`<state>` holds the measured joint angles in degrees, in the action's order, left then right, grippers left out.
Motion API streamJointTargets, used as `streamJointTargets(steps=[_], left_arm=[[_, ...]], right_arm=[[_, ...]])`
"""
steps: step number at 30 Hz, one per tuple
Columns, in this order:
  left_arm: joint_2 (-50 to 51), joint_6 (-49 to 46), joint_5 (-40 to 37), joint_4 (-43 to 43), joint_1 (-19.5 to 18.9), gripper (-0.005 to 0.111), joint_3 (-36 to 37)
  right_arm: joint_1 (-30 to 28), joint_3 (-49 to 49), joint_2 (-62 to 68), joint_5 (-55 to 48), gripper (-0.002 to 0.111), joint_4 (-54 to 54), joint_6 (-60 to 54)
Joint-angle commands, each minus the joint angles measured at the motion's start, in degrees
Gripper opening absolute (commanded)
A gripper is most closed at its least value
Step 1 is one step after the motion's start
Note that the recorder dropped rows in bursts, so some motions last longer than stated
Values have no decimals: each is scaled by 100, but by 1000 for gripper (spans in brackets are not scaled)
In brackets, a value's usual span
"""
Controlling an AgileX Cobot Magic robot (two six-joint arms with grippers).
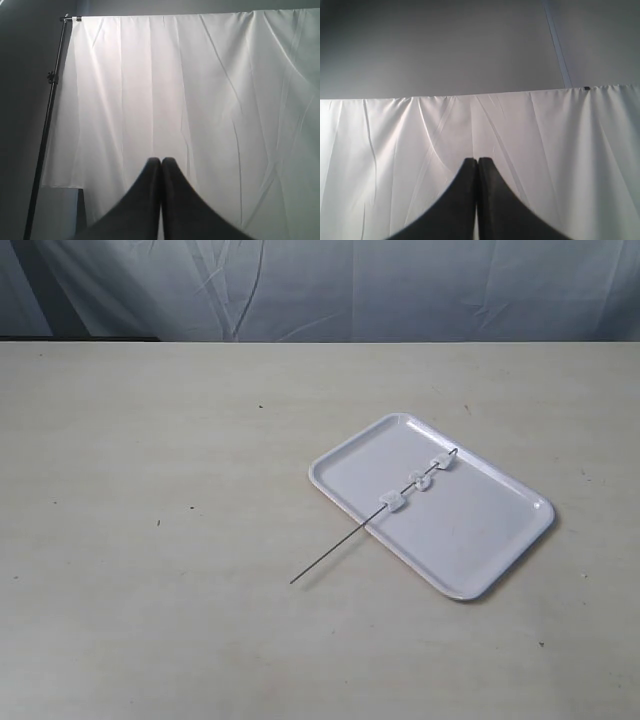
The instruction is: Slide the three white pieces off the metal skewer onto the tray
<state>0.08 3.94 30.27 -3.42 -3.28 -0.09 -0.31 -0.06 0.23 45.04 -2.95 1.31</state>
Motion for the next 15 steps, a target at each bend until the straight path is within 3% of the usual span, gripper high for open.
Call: streamJointTargets(steps=[1, 6, 8, 11, 13, 15], left_arm=[[-8, 694, 69, -30, -15, 0, 9], [-8, 2030, -45, -490, -15, 0, 9], [-8, 2849, -240, -1573, -15, 0, -15], [116, 4671, -410, -3849, -5, 0, -358], [432, 5709, -488, -5075, 31, 0, -668], [810, 6098, -557, -5750, 128, 0, -960]], right_arm=[[-35, 6, -23, 639, -1, -7, -3], [-25, 6, -23, 585, -1, -17, 156], [-25, 6, -23, 161, -1, -73, 454], [-25, -58, -23, -1065, -1, -10, 1279], [-25, -315, -23, -2388, -1, -10, 1966], [-25, -567, -23, -3648, -1, -10, 2377]])
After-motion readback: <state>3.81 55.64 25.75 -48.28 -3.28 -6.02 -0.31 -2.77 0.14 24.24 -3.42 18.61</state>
